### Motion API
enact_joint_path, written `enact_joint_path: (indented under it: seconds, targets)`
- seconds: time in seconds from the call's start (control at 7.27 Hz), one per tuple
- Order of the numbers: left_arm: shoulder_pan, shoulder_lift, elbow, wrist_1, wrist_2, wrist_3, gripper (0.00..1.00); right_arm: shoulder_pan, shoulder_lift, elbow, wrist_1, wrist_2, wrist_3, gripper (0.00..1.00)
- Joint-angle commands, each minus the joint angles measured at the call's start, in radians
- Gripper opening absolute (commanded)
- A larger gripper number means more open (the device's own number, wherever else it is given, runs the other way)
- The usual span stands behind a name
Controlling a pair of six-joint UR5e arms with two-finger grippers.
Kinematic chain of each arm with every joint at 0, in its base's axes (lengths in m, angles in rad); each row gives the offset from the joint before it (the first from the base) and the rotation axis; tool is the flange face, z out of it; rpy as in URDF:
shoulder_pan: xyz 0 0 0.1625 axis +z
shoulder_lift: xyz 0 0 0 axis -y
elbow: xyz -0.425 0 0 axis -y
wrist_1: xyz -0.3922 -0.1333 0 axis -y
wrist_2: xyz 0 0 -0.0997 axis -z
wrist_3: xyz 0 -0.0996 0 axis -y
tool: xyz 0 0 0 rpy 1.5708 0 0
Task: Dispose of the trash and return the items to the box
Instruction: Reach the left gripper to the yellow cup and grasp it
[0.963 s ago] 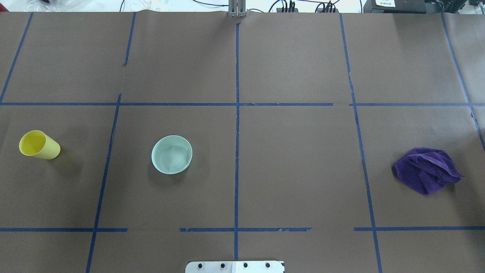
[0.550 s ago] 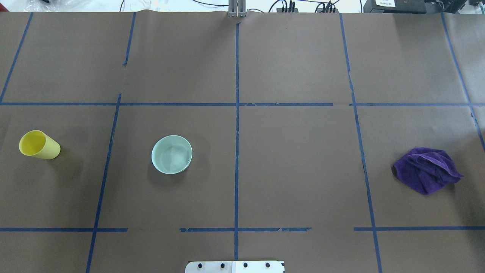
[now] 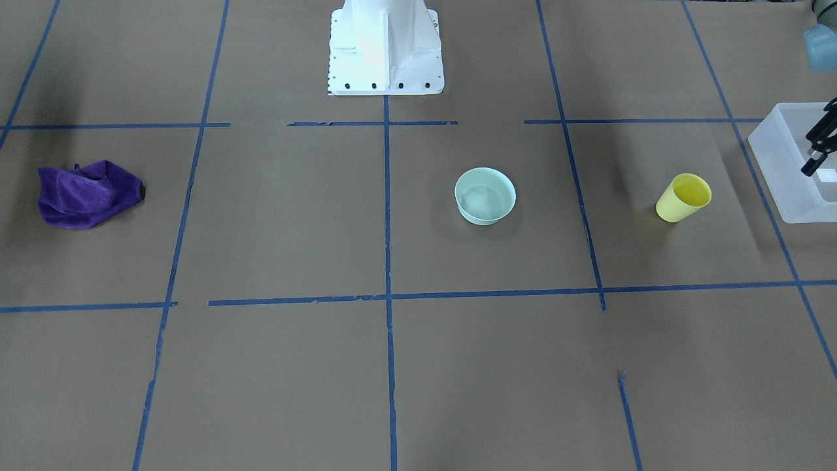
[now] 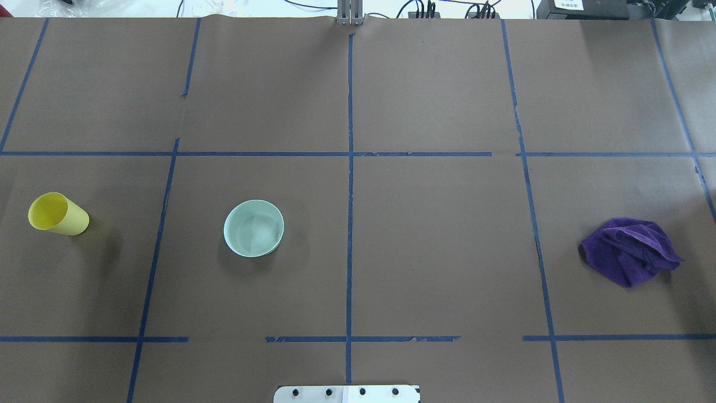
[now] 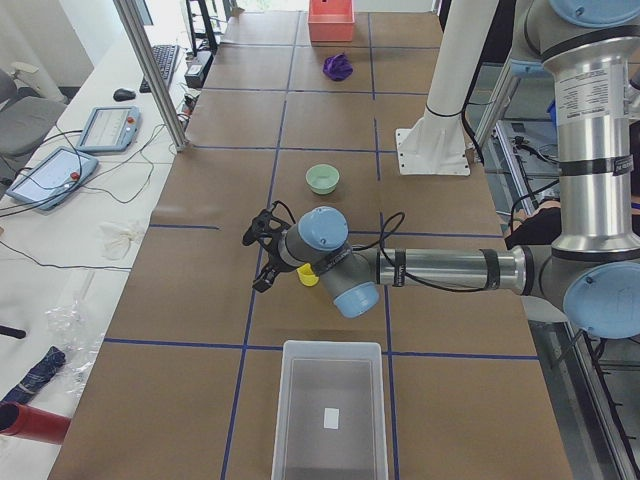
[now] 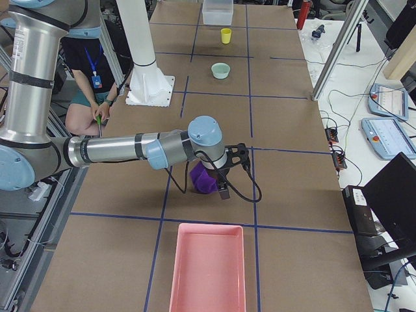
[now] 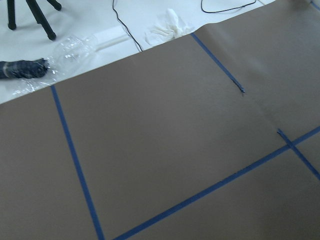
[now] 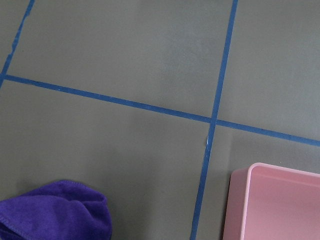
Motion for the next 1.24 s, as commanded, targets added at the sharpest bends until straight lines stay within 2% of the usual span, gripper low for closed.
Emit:
enact_joint_path:
  seconds: [0.0, 0.14, 0.28, 0.69, 0.96, 1.1]
  targets:
    - [0.217, 0.055, -0.034, -0.038, 0.226, -0.368, 0.85, 0.000, 0.000, -0.001, 0.000, 0.002, 0.008, 1.00]
    - [0.319, 0.055, -0.032, -0.037, 0.300, -0.596, 0.64, 0.000, 0.000, -0.001, 0.000, 0.002, 0.007, 1.00]
    - [0.401, 0.056, -0.031, -0.038, 0.361, -0.688, 0.59, 0.000, 0.000, -0.002, 0.000, 0.002, 0.007, 1.00]
    - [0.442, 0.082, -0.018, -0.040, 0.366, -0.680, 0.57, 0.000, 0.000, -0.002, 0.000, 0.002, 0.008, 1.00]
    - [0.432, 0.136, -0.047, -0.040, 0.363, -0.562, 0.55, 0.001, -0.005, -0.001, 0.000, 0.004, 0.008, 1.00]
    - [0.438, 0.135, -0.041, -0.040, 0.366, -0.562, 0.55, 0.001, -0.005, -0.002, 0.000, 0.002, 0.008, 1.00]
